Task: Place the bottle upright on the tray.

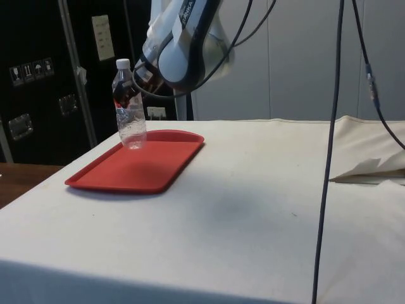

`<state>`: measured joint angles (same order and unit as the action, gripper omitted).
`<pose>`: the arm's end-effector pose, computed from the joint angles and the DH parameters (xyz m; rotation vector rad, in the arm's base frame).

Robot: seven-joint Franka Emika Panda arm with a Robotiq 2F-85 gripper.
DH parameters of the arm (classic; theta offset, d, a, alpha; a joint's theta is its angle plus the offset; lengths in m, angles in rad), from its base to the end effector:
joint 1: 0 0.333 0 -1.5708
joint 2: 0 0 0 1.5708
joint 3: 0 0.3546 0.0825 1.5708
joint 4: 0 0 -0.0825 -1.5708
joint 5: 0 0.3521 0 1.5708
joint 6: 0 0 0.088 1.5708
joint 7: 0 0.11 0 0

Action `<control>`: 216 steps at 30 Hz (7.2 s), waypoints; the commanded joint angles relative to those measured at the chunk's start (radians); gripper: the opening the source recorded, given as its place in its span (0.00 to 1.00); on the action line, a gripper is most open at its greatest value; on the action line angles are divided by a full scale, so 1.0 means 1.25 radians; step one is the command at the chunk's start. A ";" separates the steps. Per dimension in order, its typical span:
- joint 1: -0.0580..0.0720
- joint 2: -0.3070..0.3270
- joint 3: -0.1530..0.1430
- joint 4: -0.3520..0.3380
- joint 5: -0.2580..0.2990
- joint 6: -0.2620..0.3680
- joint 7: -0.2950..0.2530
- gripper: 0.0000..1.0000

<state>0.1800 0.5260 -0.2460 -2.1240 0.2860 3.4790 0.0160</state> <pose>0.6232 -0.0557 0.3275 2.7431 -0.4253 1.2572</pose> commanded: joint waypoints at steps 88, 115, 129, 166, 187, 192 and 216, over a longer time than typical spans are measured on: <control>-0.002 0.090 0.002 0.046 0.000 0.007 0.084 0.35; -0.001 0.090 0.002 0.046 0.000 0.010 0.082 0.35; 0.000 0.089 0.001 0.046 0.000 0.014 0.082 0.35; 0.002 0.095 -0.001 0.050 0.000 0.012 0.080 0.84; 0.005 0.096 -0.002 0.050 0.001 0.013 0.080 1.00; 0.008 0.093 -0.001 0.046 0.000 0.014 0.079 1.00; 0.034 0.032 0.001 -0.051 0.004 0.075 0.080 1.00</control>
<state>0.2180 0.5710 -0.2430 -2.1800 0.2860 3.5640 0.1150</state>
